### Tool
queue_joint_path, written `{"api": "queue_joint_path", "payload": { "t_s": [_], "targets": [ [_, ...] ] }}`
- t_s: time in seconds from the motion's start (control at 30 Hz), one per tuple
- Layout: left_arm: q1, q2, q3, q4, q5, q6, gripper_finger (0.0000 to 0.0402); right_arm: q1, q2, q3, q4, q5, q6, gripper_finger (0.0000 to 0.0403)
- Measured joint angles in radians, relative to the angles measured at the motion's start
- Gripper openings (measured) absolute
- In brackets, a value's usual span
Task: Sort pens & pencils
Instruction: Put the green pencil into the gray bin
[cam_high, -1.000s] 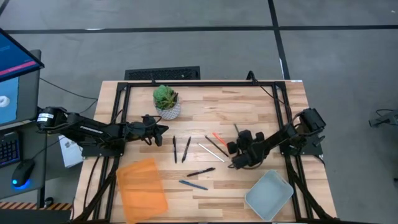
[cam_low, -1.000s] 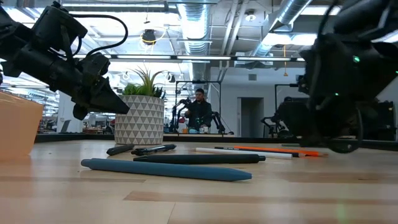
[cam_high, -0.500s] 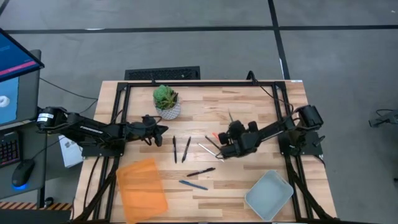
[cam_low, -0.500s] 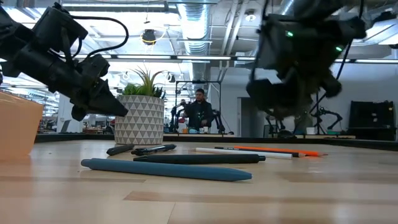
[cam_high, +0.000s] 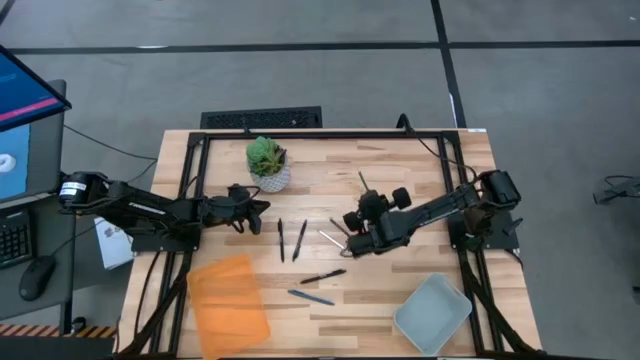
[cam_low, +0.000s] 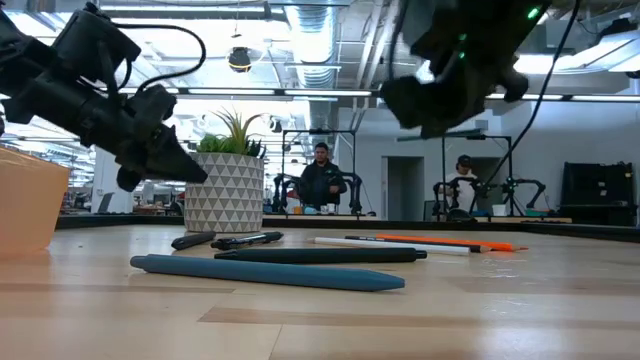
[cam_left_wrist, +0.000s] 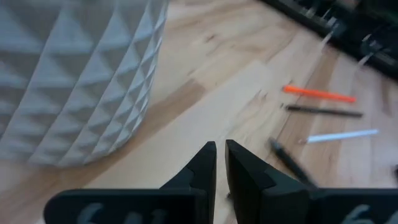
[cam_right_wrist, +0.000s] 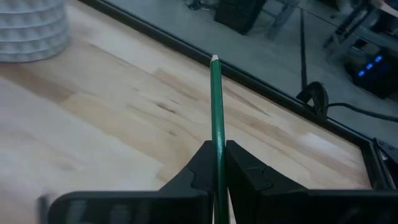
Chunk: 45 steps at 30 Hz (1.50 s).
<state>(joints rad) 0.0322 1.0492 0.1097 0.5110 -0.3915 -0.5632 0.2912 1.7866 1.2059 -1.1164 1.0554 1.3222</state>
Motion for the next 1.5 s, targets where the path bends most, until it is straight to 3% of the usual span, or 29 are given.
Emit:
{"api": "queue_joint_path", "payload": {
  "t_s": [0.5, 0.77, 1.03, 1.33, 1.5],
  "targets": [
    [0.000, 0.000, 0.000, 0.111, 0.056, 0.044, 0.0025, 0.473, -0.001, 0.068, -0.457, -0.018, 0.599, 0.0051],
    [0.000, 0.000, 0.000, 0.246, 0.136, 0.093, 0.0025, 0.738, -0.063, 0.068, -0.428, -0.107, 0.638, 0.0051],
    [0.000, -0.002, 0.000, 0.266, 0.170, 0.096, 0.0025, 0.976, -0.131, 0.068, -0.299, -0.108, 0.643, 0.0051],
    [0.000, -0.002, 0.000, 0.266, 0.170, 0.083, 0.0025, 1.051, -0.133, 0.068, -0.284, -0.119, 0.654, 0.0051],
    [0.000, -0.002, 0.000, 0.266, 0.170, 0.082, 0.0025, 1.102, -0.122, 0.068, -0.271, -0.145, 0.739, 0.0051]
  ]
}}
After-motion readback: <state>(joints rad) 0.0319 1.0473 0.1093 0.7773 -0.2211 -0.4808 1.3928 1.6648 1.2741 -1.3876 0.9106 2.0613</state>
